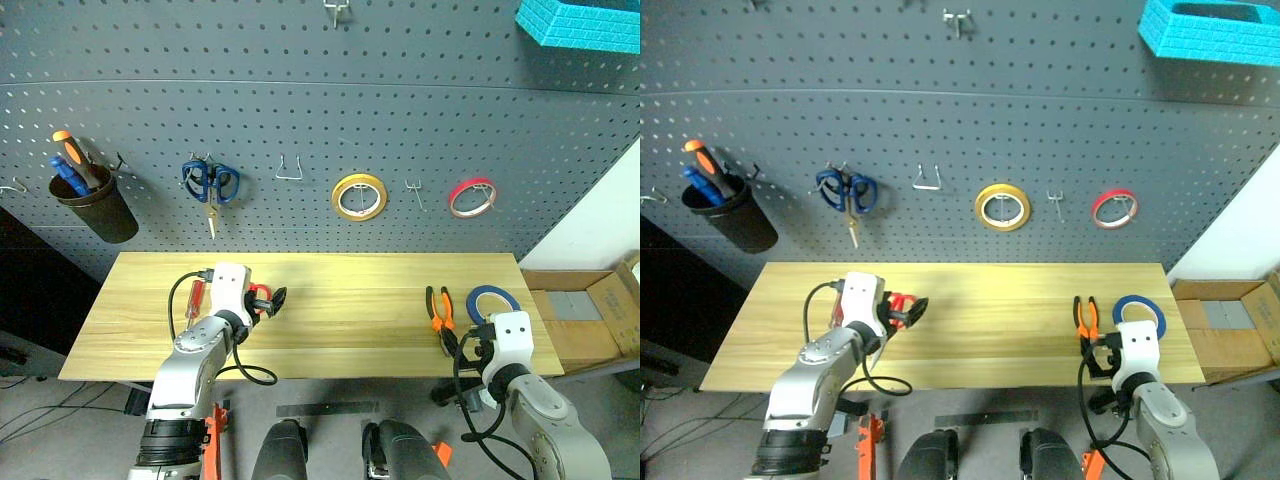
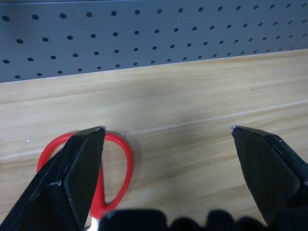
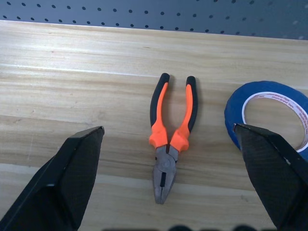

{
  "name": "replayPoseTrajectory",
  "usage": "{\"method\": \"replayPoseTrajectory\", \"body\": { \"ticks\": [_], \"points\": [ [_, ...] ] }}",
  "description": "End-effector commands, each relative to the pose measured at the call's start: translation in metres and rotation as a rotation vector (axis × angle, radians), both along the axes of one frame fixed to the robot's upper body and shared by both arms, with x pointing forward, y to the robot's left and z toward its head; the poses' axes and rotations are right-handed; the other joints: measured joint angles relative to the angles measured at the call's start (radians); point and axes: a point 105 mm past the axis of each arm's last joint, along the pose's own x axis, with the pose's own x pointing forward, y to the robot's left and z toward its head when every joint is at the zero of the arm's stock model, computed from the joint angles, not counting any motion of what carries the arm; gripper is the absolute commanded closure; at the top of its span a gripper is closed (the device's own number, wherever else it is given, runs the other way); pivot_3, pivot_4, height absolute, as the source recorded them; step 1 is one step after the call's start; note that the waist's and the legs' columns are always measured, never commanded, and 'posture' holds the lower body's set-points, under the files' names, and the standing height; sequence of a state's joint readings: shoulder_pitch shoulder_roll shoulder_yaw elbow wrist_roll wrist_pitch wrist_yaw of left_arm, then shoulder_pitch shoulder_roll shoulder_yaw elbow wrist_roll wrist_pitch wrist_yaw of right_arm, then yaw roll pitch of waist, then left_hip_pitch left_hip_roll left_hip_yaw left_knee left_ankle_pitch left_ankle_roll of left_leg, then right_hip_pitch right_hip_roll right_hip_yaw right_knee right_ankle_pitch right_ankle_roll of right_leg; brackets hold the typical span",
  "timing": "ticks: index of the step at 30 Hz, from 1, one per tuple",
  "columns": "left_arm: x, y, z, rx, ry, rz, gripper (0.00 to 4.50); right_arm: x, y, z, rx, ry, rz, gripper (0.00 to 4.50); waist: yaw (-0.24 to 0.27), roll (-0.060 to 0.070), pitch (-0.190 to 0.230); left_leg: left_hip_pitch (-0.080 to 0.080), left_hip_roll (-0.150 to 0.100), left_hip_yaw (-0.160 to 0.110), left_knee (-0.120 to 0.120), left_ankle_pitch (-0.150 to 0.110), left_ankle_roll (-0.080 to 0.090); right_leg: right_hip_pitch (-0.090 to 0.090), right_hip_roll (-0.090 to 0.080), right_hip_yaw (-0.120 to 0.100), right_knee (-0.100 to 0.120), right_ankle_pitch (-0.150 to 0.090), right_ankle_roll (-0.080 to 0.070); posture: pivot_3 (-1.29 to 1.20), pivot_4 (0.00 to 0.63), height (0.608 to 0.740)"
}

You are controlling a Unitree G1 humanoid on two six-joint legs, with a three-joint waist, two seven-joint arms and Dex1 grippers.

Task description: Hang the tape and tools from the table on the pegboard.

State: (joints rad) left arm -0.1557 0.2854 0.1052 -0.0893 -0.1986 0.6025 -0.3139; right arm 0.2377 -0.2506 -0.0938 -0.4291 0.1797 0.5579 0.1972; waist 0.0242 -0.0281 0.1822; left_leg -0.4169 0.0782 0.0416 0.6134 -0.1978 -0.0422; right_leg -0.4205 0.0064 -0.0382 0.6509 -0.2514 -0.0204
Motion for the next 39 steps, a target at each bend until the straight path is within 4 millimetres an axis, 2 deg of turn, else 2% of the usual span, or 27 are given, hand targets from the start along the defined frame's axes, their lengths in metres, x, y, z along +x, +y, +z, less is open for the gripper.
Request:
{"method": "replayPoseTrajectory", "body": {
  "ticks": [1,5,10,14,20,22,25,27,32,35,39],
  "points": [
    [0.001,0.005,0.013,0.002,-0.057,0.028,0.02,-0.001,0.003,0.006,0.023,-0.018,0.013,0.0,0.0,0.0,0.0,0.0,0.0,0.0,0.0,0.0,0.0,0.0,0.0,0.0,0.0,0.0,0.0,0.05,0.193,0.74],
    [0.001,0.004,0.014,0.0,-0.063,0.032,0.02,-0.003,0.002,0.006,-0.001,-0.013,0.028,0.0,0.0,0.0,0.0,0.0,0.0,0.0,0.0,0.0,0.0,0.0,0.0,0.0,0.0,0.0,0.0,0.05,0.201,0.74],
    [0.001,-0.008,0.018,0.023,-0.068,-0.052,0.02,0.007,-0.023,0.008,-0.072,-0.005,0.018,0.0,-0.001,-0.001,0.002,0.0,0.0,0.0,0.0,0.0,0.0,0.0,0.0,0.0,0.0,0.0,0.0,0.04,0.232,0.74],
    [0.006,-0.05,0.028,-0.004,-0.084,-0.309,0.02,0.021,-0.048,0.011,-0.118,0.027,0.058,0.0,0.001,-0.002,0.028,0.001,-0.001,0.001,0.002,0.0,0.0,0.0,0.0,0.002,0.003,0.0,0.0,0.03,0.272,0.74],
    [0.006,-0.135,0.048,-0.112,-0.089,-0.713,0.02,0.037,-0.081,0.006,-0.146,0.114,0.139,0.0,0.001,0.001,0.077,-0.002,-0.003,0.0,0.013,0.0,0.001,0.0,0.0,0.003,0.01,0.0,0.001,0.02,0.346,0.74],
    [0.0,-0.162,0.053,-0.144,-0.083,-0.838,0.02,0.043,-0.091,0.004,-0.13,0.15,0.142,0.0,-0.002,0.001,0.095,-0.003,-0.003,0.0,0.013,0.0,0.001,0.0,0.0,0.003,0.009,0.0,0.001,0.02,0.363,0.74],
    [-0.004,-0.211,0.063,-0.163,-0.111,-0.988,0.02,0.062,-0.105,0.01,-0.096,0.167,0.127,0.0,-0.01,0.001,0.128,-0.004,-0.004,0.0,0.014,0.0,0.001,-0.002,0.001,0.005,0.011,0.001,0.002,0.0,0.404,0.74],
    [-0.006,-0.234,0.065,-0.139,-0.134,-1.054,0.02,0.071,-0.111,0.013,-0.1,0.168,0.127,0.0,-0.014,0.001,0.145,-0.006,-0.004,0.0,0.015,0.0,0.001,-0.004,0.001,0.005,0.012,0.001,0.003,-0.01,0.422,0.74],
    [-0.006,-0.27,0.068,-0.098,-0.181,-1.137,0.02,0.088,-0.112,0.017,-0.101,0.155,0.16,0.0,-0.026,0.0,0.176,-0.009,-0.006,0.0,0.015,0.0,0.001,-0.005,0.0,0.006,0.012,-0.002,0.007,-0.04,0.456,0.74],
    [-0.006,-0.279,0.069,-0.098,-0.19,-1.157,0.02,0.093,-0.107,0.016,-0.076,0.162,0.18,0.0,-0.03,0.001,0.2,-0.009,-0.009,0.0,0.015,0.0,0.001,-0.005,-0.003,0.007,0.013,-0.003,0.009,-0.04,0.473,0.74],
    [-0.008,-0.286,0.07,-0.11,-0.197,-1.169,0.02,0.093,-0.1,0.005,0.017,0.213,0.196,0.0,-0.032,-0.002,0.219,-0.009,-0.014,0.002,0.015,0.0,0.001,-0.005,-0.01,0.007,0.014,-0.005,0.013,-0.04,0.48,0.74]
  ]
}}
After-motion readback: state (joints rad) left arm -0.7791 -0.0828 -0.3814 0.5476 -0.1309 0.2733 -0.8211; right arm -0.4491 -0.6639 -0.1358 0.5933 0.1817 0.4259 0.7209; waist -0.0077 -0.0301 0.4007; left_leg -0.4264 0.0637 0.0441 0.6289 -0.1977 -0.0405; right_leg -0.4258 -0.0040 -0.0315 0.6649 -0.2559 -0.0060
